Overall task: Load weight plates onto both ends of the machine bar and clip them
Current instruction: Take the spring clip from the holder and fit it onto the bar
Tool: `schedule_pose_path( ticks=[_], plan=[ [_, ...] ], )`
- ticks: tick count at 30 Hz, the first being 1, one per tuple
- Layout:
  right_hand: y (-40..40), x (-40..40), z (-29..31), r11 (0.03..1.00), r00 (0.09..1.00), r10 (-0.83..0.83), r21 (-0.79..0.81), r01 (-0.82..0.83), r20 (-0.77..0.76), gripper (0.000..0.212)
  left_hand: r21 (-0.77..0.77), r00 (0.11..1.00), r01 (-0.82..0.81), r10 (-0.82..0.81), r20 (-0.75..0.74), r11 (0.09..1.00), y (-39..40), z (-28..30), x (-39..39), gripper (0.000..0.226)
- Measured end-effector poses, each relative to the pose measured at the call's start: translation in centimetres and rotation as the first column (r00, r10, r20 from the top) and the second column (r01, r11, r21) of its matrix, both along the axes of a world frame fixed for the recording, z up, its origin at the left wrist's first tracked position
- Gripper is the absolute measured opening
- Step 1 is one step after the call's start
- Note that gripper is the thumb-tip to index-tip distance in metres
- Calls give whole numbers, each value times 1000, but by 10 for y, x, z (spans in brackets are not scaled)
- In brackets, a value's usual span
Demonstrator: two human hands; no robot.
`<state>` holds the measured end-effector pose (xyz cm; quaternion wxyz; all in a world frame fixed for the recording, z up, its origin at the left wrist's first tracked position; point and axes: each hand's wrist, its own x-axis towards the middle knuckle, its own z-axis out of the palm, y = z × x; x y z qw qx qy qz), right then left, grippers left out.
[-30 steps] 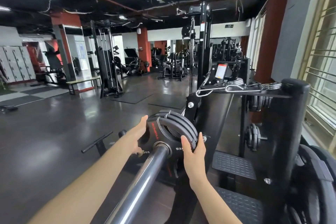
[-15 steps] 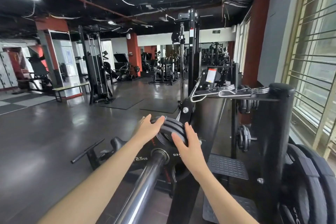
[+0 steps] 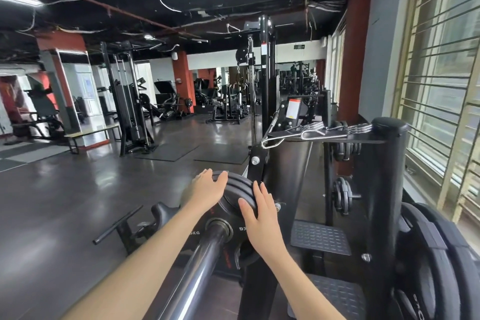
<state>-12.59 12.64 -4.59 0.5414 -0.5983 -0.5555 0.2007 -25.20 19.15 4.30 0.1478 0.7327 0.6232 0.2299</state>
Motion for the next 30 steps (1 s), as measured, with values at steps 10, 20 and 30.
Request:
schedule_pose_path(
  ticks=[10, 20, 30],
  plan=[
    [-27, 73, 49, 988, 918, -155, -39, 151, -366, 21, 348, 969, 245, -235, -70, 905, -5, 66, 80, 38],
    [-11, 147, 54, 973, 854, -226, -153, 173, -469, 20, 394, 819, 358, -82, -569, 846, 25, 82, 156, 37],
    [-1, 143, 45, 970, 855, -206, -213, 115, -477, 22, 367, 885, 317, -134, -447, 875, 46, 88, 141, 11]
  ],
)
